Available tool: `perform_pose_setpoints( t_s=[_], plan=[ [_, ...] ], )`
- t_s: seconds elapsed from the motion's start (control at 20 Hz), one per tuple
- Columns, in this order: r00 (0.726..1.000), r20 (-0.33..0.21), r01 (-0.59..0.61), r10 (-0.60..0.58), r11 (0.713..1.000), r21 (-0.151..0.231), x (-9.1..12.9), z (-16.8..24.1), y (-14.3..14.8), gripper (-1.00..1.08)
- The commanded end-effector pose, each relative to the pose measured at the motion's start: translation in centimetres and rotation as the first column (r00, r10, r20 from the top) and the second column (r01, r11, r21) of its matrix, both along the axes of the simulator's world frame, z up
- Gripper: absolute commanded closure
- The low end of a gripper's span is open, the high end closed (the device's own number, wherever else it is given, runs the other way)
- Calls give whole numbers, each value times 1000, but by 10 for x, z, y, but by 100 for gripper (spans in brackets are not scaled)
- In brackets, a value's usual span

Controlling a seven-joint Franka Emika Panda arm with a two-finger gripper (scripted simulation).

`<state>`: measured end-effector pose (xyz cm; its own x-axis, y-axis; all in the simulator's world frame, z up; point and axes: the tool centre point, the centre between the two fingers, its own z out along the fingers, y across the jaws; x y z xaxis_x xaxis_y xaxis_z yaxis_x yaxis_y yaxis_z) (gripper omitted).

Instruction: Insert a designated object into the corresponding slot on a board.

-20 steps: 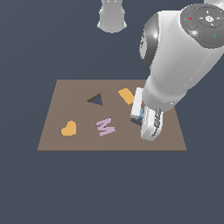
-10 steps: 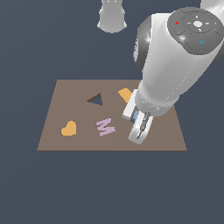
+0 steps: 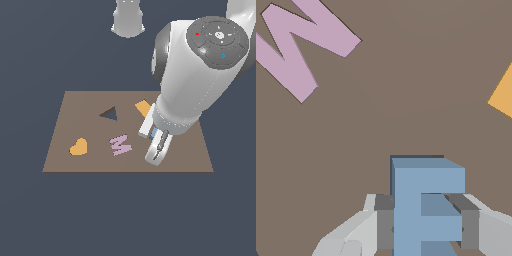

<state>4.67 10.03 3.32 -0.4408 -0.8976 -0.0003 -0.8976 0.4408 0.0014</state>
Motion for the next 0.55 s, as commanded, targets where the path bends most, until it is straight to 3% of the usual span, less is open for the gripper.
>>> perform_pose_setpoints(
  t_s=[0.0, 0.05, 0.5],
  plan=[
    [1000, 0, 2, -2, 1000, 0, 0, -3, 0, 108],
    [1000, 0, 2, -2, 1000, 0, 0, -3, 0, -92],
    [1000, 0, 2, -2, 1000, 0, 0, -3, 0, -92]
  ],
)
